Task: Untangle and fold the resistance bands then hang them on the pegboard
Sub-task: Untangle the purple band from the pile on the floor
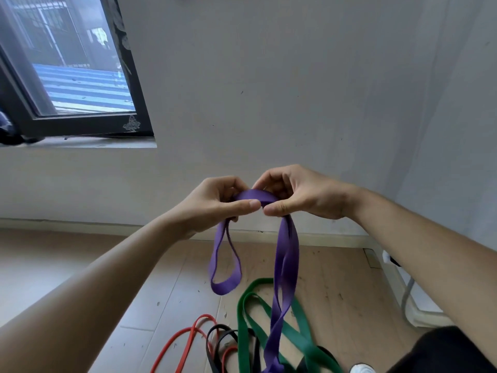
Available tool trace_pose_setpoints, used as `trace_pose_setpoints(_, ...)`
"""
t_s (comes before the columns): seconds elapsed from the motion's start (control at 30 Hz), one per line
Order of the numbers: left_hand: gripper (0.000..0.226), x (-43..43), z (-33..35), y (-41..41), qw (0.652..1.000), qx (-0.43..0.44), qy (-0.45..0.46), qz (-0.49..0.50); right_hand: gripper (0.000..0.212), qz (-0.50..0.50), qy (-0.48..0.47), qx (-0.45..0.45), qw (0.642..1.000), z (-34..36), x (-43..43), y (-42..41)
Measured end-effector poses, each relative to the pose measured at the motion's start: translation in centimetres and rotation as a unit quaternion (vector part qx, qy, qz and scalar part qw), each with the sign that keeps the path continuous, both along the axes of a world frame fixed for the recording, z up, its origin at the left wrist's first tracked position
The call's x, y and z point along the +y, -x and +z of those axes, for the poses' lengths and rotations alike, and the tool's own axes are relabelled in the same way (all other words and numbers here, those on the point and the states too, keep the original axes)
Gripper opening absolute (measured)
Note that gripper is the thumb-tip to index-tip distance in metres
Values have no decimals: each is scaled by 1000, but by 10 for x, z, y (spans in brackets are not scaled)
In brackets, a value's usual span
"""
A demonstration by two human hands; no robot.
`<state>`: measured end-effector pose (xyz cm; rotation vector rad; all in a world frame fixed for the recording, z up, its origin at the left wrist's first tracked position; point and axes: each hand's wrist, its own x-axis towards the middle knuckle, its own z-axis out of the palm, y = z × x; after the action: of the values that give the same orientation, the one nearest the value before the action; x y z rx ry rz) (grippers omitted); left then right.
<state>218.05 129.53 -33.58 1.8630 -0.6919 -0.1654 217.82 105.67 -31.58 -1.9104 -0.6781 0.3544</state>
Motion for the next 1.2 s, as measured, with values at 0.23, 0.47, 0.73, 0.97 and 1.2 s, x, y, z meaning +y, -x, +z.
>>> trace_pose_setpoints(0.23, 34, -5, 12, 2, 998, -38, 19, 36, 43, -5, 39, 34, 999, -17, 6, -1)
trace_pose_setpoints(0.47, 33, 11, 5, -4, 994, -41, 51, 90, 25, -38, 95, 12, 995, -30, -2, -9)
trace_pose_setpoints(0.73, 48, 40, -3, -17, 995, -13, 28, 90, 41, -26, -48, 44, 998, -9, -9, -7)
trace_pose_setpoints(0.97, 56, 26, -3, -9, 999, 39, -12, 3, 31, -23, -59, 29, 998, 0, -13, -5)
trace_pose_setpoints(1.2, 37, -9, 4, 4, 999, 3, 20, 39, 31, -6, -9, 1, 1000, -2, 3, 3)
